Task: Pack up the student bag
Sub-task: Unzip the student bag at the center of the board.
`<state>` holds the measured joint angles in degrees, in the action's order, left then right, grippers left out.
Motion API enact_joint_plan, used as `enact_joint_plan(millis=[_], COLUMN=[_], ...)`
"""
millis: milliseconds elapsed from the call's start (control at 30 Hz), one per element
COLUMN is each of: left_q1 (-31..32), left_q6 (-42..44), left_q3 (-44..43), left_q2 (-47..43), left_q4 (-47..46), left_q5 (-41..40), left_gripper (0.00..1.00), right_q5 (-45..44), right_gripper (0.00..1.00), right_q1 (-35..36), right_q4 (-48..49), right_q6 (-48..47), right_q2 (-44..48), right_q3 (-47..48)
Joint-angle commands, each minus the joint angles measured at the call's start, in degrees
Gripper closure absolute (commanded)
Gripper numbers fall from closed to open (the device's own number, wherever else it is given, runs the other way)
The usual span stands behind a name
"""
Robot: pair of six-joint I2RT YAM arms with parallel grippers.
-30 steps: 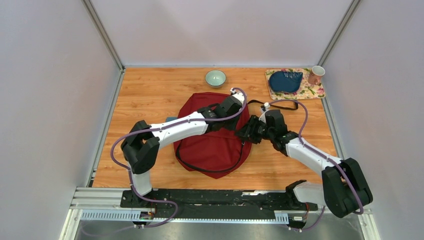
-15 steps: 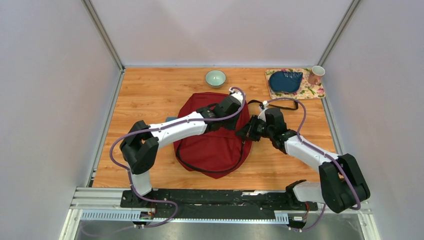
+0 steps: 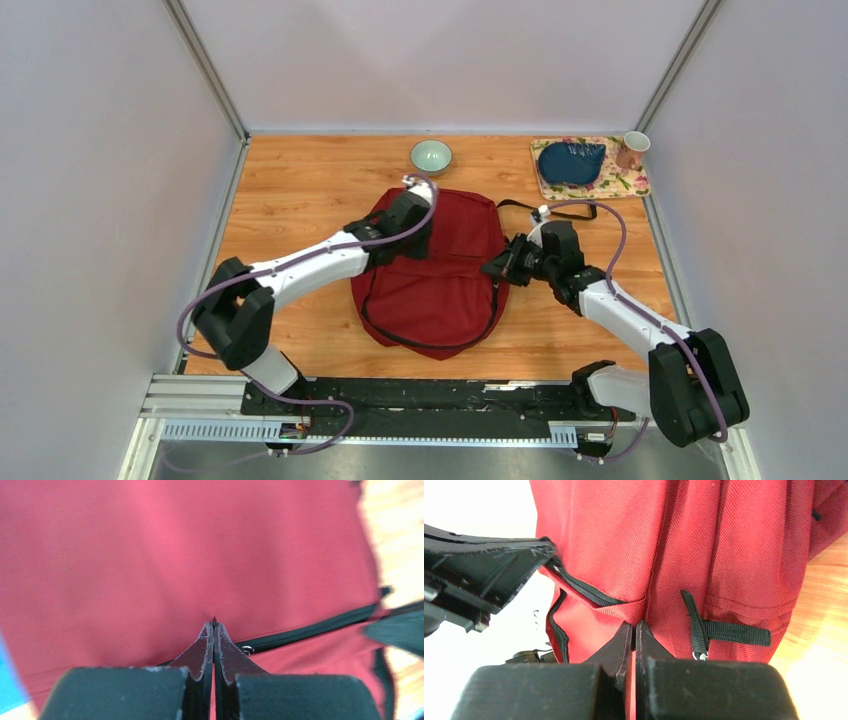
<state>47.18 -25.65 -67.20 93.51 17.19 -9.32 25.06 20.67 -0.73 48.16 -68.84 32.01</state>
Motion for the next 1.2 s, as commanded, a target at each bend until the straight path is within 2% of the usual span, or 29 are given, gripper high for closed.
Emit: enact_joint_plan(millis=[0, 200, 233, 267, 333, 367, 467, 500, 900, 1067, 1167], left_q1=[-7.44, -17.20, -17.99, -18.69, -18.79, -18.79, -18.88, -18.88, -19.84, -20.72, -20.81], left_q6=[-0.63, -0.98, -0.98, -0.98, -0.98, -1.16, -1.60, -1.60, -2.21, -2.56, -2.56], left_q3=[7.51, 17.87, 18.59, 19.20, 20.79, 21.23, 23.16, 23.95, 28.52, 30.28, 29.50], left_q2=[-9.13, -17.57, -18.27, -19.41, -20.47, -21.61, -23.98, -24.52, -32.25, -35.41, -34.64], left_q4=[0.21, 0.74, 0.83, 1.09, 1.44, 1.62, 2.23, 2.41, 6.71, 3.57, 2.32], left_q5=[-1.75, 1.05, 2.45, 2.90, 3.34, 3.43, 2.12, 1.68, -0.78, 2.37, 4.66], left_gripper=[1.00, 1.00, 0.96, 0.78, 0.60, 0.46, 0.30, 0.27, 0.20, 0.17, 0.17], right_q5=[-2.30, -0.80, -0.02, 0.34, 1.04, 1.04, -0.36, -0.88, -4.58, -2.04, -0.54], right_gripper=[1.00, 1.00, 1.00, 0.90, 0.76, 0.63, 0.45, 0.42, 0.38, 0.38, 0.38], right_q1=[-2.38, -3.18, -3.26, -3.26, -3.26, -3.26, -3.35, -3.26, -3.35, -3.26, -3.26], right_q4=[-3.83, -4.63, -4.54, -4.63, -5.24, -5.77, -9.10, -11.03, -21.15, -18.18, -17.03], right_q6=[-1.75, -3.42, -3.51, -3.60, -3.86, -4.13, -5.27, -5.71, -6.33, -5.98, -5.71], right_q2=[2.92, 2.39, 2.22, 2.13, 2.30, 2.39, 4.23, 5.46, 17.94, 19.80, 17.26], right_q3=[-1.77, -1.51, -0.99, -0.81, 0.15, 0.51, 1.82, 2.09, 1.21, 2.09, 5.06])
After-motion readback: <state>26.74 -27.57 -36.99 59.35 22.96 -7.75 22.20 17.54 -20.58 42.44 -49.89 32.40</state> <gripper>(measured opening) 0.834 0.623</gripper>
